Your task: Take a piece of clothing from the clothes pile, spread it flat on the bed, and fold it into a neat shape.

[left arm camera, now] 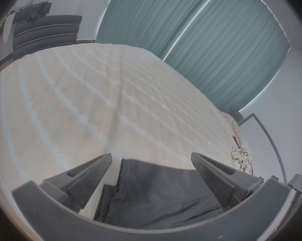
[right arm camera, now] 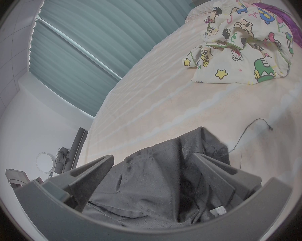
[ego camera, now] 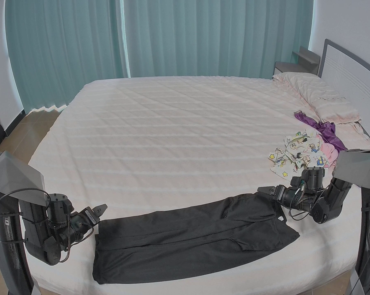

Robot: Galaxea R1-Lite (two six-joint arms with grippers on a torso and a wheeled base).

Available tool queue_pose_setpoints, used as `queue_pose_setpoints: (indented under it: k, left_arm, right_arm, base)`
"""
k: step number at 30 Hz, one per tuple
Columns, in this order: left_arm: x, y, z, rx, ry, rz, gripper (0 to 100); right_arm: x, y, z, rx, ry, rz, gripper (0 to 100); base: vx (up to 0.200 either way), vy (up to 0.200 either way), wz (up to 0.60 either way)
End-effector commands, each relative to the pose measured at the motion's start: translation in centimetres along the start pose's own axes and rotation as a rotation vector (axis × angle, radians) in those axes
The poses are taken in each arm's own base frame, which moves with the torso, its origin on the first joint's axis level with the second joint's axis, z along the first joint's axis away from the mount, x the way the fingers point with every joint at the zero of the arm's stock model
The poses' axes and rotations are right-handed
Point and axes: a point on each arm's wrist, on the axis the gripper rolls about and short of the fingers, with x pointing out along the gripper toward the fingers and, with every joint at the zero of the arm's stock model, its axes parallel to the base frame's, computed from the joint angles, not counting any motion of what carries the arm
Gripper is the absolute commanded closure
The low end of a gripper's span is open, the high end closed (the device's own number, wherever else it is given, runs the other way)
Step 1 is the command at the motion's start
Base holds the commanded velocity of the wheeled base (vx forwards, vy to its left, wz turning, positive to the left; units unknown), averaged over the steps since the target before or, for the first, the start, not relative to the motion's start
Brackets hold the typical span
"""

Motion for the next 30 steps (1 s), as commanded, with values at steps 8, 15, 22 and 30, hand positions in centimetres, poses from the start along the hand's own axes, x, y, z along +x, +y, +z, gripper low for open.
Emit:
queue_pose_setpoints:
  k: [8, 15, 22, 30]
  left_arm:
    - [5.5, 0.7, -0.9, 0.013, 0.031, -0.019, 0]
    - [5.4, 1.0, -1.4, 0.024, 0.054, -0.005, 0]
    - [4.6, 1.3, -2.3, 0.036, 0.095, 0.016, 0]
    - [5.4, 1.9, -2.7, 0.087, 0.094, 0.043, 100]
  right_arm:
    - [0.4, -0.3, -0.5, 0.003, 0.015, -0.004, 0]
    - [0.4, -0.2, -0.5, 0.002, 0.015, -0.002, 0]
    - [0.4, -0.2, -0.5, 0.003, 0.016, -0.003, 0]
    - [0.4, -0.2, -0.4, 0.001, 0.013, -0.002, 0]
  base:
    - [0.0, 0.0, 0.0]
    - [0.0, 0.0, 0.0]
    - [0.0, 0.0, 0.0]
    - [0.0, 0.0, 0.0]
